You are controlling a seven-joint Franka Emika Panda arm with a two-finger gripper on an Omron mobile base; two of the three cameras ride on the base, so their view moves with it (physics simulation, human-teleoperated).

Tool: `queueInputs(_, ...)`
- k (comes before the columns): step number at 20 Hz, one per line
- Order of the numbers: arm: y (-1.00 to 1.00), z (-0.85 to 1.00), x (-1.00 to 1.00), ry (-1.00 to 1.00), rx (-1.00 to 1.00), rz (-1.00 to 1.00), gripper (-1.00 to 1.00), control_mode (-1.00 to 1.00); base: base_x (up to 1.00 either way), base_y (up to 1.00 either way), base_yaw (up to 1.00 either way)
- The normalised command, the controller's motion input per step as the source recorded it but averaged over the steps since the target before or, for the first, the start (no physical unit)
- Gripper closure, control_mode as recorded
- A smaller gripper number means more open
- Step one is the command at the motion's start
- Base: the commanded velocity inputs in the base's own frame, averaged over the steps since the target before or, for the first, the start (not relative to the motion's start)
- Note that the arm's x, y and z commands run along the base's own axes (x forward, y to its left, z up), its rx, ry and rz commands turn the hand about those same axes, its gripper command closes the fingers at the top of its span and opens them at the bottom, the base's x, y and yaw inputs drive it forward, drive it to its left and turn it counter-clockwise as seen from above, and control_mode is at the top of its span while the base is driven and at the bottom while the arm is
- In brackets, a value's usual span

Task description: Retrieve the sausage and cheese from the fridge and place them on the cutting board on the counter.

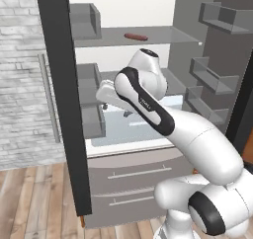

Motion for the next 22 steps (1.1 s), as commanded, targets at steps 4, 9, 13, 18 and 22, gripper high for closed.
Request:
queueInputs(4, -0.77, 0.0, 0.02, -0.13, -0.15, 0.0, -1.0, -1.0, 0.0, 0.0, 0.0)
queueInputs(9, -0.73, 0.0, 0.21, -0.13, -0.16, 0.05, -1.0, -1.0, 0.0, 0.0, 0.0)
queueInputs(13, -0.65, 0.0, 0.38, -0.1, -0.14, 0.16, -1.0, -1.0, 0.0, 0.0, 0.0)
queueInputs(18, -0.56, -0.04, 0.54, -0.26, -0.01, 0.1, -1.0, -1.0, 0.0, 0.0, 0.0)
queueInputs(22, -0.39, -0.03, 0.58, -0.37, -0.02, 0.07, -1.0, -1.0, 0.0, 0.0, 0.0)
